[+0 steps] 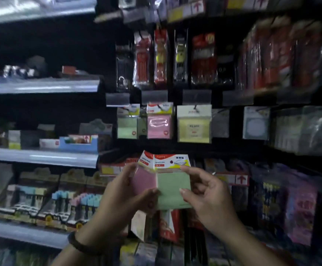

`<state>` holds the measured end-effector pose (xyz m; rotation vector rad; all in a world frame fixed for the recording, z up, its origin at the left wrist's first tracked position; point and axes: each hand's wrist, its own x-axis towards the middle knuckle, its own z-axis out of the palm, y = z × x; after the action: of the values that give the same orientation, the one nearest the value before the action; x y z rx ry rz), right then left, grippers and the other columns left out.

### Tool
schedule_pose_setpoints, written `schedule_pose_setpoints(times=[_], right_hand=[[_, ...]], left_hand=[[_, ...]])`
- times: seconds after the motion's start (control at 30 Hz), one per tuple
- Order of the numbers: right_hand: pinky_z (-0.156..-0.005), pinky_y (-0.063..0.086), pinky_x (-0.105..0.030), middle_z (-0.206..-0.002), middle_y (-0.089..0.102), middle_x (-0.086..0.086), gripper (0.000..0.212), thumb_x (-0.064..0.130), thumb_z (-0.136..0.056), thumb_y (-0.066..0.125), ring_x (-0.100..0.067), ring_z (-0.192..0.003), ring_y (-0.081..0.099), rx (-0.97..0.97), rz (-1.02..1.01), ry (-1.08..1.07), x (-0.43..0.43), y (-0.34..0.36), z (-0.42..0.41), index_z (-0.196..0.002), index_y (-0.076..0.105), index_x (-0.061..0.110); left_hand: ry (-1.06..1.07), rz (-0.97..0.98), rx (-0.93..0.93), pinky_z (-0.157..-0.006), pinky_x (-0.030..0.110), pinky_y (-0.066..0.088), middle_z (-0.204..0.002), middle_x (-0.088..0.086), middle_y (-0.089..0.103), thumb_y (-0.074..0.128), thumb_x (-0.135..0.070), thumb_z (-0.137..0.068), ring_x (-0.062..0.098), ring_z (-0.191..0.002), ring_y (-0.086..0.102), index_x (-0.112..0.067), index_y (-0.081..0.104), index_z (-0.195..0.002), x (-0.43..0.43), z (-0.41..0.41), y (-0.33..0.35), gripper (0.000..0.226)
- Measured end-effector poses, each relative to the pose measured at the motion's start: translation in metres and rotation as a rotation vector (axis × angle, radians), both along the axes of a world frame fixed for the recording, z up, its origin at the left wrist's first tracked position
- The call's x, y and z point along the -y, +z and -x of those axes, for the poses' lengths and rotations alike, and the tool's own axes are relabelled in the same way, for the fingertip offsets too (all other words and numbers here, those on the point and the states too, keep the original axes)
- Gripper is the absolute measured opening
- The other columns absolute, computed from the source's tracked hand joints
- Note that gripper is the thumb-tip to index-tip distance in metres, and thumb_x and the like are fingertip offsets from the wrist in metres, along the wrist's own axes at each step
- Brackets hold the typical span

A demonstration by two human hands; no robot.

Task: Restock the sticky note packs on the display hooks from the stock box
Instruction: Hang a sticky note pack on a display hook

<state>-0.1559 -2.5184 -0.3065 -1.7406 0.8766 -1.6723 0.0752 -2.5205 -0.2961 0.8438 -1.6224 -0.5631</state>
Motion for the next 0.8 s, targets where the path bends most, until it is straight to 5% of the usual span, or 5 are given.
schedule_pose_setpoints(times=[0.2, 0.3, 0.47, 0.7, 0.8], right_hand=[[-0.073, 0.063, -0.033, -0.109, 0.081, 0.008, 0.055, -0.009, -0.088, 0.075, -0.019, -0.088, 0.078, 0.001, 0.115, -0.068, 0.048, 0.042, -0.039, -0.123, 0.074, 0.034], [-0.089, 0.064, -0.035, -0.121, 0.078, 0.011, 0.055, -0.006, -0.088, 0.075, -0.013, -0.108, 0.076, 0.005, 0.169, -0.076, 0.076, 0.059, -0.073, -0.127, 0.074, 0.033], [-0.094, 0.063, -0.041, -0.119, 0.075, 0.019, 0.055, 0.001, -0.084, 0.077, -0.005, -0.110, 0.073, -0.037, 0.259, -0.179, 0.119, 0.090, -0.126, -0.126, 0.073, 0.037], [-0.100, 0.056, -0.021, -0.126, 0.069, 0.026, 0.054, -0.001, -0.092, 0.074, 0.007, -0.119, 0.064, -0.018, 0.340, -0.180, 0.145, 0.108, -0.167, -0.133, 0.070, 0.035], [-0.104, 0.058, -0.029, -0.133, 0.068, 0.023, 0.053, 0.000, -0.095, 0.071, 0.000, -0.125, 0.064, 0.019, 0.374, -0.184, 0.154, 0.115, -0.175, -0.136, 0.068, 0.035]], left_hand=[[0.216, 0.168, 0.391, -0.070, 0.037, 0.067, -0.112, -0.015, 0.074, 0.091, -0.022, -0.081, 0.010, -0.082, 0.077, -0.071, 0.016, -0.154, 0.017, -0.062, 0.047, 0.116], [0.287, 0.165, 0.625, -0.066, 0.025, 0.063, -0.098, -0.012, 0.074, 0.087, -0.035, -0.084, 0.003, -0.077, 0.074, -0.077, 0.007, -0.150, 0.023, -0.083, 0.073, 0.112], [0.445, 0.246, 0.828, -0.079, 0.026, 0.060, -0.123, -0.009, 0.073, 0.083, -0.049, -0.085, 0.006, -0.096, 0.070, -0.068, 0.014, -0.157, 0.052, -0.114, 0.110, 0.101], [0.464, 0.250, 0.876, -0.066, 0.015, 0.053, -0.122, -0.005, 0.069, 0.080, -0.037, -0.091, 0.003, -0.076, 0.066, -0.063, 0.007, -0.159, 0.099, -0.141, 0.134, 0.103], [0.441, 0.291, 0.847, -0.063, 0.025, 0.060, -0.107, -0.004, 0.070, 0.081, -0.036, -0.090, 0.007, -0.067, 0.068, -0.069, -0.002, -0.154, 0.116, -0.150, 0.136, 0.110]])
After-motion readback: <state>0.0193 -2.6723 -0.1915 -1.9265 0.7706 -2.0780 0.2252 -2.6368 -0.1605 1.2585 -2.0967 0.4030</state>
